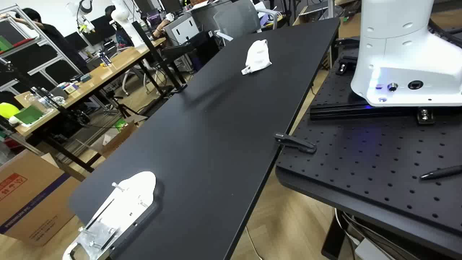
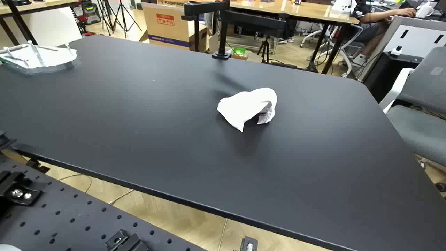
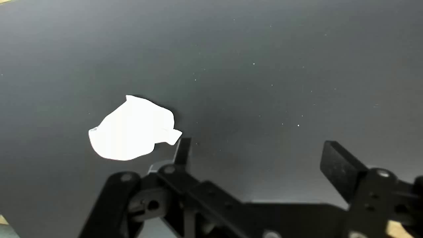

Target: Hang the white cloth on the black frame

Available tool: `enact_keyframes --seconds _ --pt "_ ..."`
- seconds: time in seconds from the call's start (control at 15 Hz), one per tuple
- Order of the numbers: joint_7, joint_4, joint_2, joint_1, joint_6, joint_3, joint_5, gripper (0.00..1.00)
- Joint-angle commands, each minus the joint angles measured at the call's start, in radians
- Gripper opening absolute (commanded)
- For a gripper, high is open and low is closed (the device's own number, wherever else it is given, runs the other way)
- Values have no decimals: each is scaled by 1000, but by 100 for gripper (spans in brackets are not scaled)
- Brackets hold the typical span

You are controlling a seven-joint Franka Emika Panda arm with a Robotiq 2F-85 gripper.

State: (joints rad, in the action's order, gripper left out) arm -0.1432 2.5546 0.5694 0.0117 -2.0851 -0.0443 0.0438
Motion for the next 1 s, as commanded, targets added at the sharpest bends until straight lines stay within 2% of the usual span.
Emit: enact_keyframes --seconds 0.0,0.8,0.93 --pt "0 -2 -1 -1 3 1 -1 100" --pt "0 -2 -1 -1 3 1 -1 100" --pt "-23 2 -15 17 -69 -9 -28 100"
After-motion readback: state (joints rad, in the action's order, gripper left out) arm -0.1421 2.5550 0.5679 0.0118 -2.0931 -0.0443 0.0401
